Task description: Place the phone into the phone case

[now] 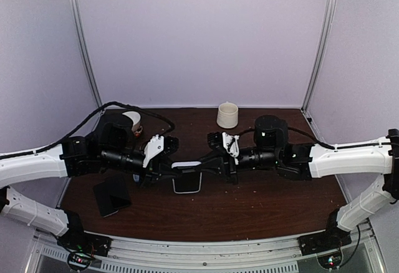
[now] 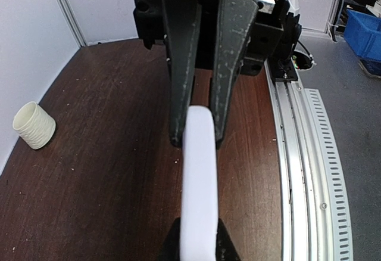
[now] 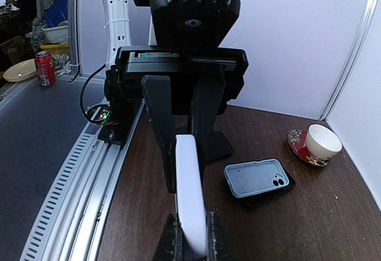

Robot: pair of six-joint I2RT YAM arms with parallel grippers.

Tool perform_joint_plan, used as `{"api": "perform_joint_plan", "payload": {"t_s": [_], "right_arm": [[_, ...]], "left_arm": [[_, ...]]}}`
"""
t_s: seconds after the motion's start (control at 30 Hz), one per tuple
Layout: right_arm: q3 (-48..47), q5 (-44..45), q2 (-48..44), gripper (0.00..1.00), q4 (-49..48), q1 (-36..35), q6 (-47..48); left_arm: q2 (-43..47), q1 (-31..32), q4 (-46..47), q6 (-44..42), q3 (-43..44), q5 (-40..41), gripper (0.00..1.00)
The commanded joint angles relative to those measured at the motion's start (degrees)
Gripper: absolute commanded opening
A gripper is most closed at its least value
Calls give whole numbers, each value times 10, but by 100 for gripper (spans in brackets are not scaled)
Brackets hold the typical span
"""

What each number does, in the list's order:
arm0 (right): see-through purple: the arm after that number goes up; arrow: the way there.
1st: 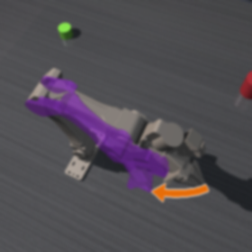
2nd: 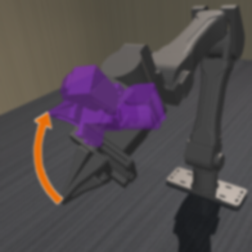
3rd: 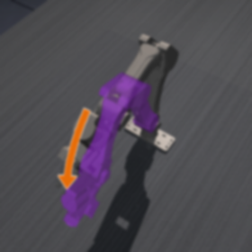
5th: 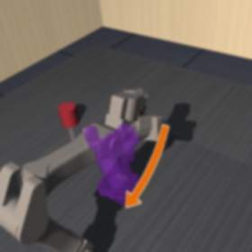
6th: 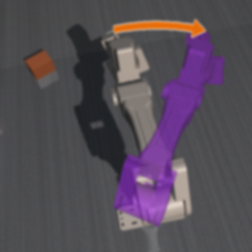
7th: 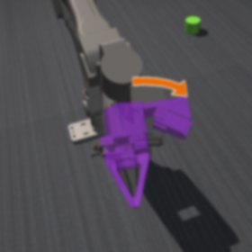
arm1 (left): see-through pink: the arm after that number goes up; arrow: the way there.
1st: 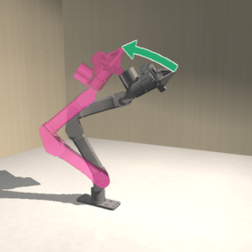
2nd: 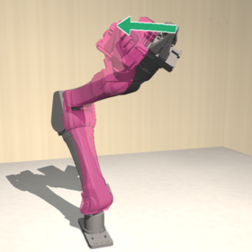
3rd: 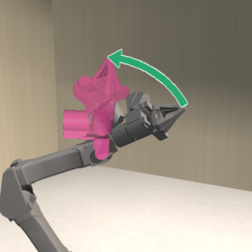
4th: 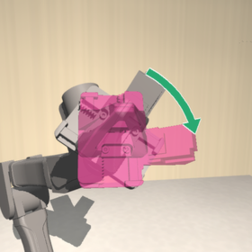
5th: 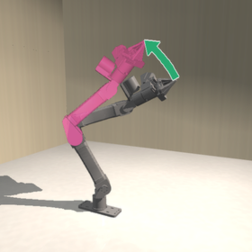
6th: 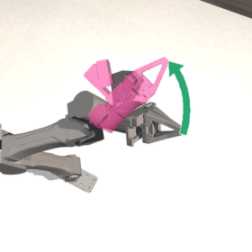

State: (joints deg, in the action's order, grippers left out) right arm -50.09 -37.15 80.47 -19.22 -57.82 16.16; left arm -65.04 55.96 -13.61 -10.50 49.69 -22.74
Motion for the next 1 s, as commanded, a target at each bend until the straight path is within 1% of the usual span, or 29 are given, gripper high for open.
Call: {"api": "perform_joint_plan", "payload": {"t_s": [0.0,0.13,0.17,0.23,0.33,0.4,0.43,0.47,0.5,0.57,0.73,0.8,0.83,0.93,0.97], "right_arm": [[-25,-10,2,0,9,-1,1],[-28,-11,-3,0,3,-1,-1],[-29,-13,-5,0,2,-1,-2],[-31,-19,-8,0,1,-1,-3],[-28,-20,-14,0,2,-1,3],[-27,-16,-17,0,4,-1,4],[-26,-14,-18,0,5,-1,6],[-26,-13,-18,0,6,-1,5],[-26,-12,-18,0,6,-1,5],[-26,-11,-19,0,7,-1,5],[-25,-7,-23,0,5,-1,6],[-25,-6,-24,0,7,-1,7],[-25,-6,-25,0,8,-1,7],[-24,-5,-26,0,8,-1,8],[-24,-4,-26,0,8,-1,8]], "left_arm": [[10,1,48,-4,19,-12,0],[6,0,45,-2,22,-12,1],[6,1,44,-1,23,-12,6],[5,0,42,-1,24,-10,11],[8,0,38,1,28,-6,16],[13,0,38,1,27,-6,22],[14,1,38,0,27,-5,25],[16,1,38,0,27,-3,31],[17,0,38,0,26,-2,34],[18,1,37,-2,26,0,36],[7,1,19,-10,26,6,36],[-1,0,5,-13,32,9,34],[-4,0,2,-12,35,11,29],[-11,1,0,-13,42,8,3],[-12,0,0,-13,42,6,0]]}}
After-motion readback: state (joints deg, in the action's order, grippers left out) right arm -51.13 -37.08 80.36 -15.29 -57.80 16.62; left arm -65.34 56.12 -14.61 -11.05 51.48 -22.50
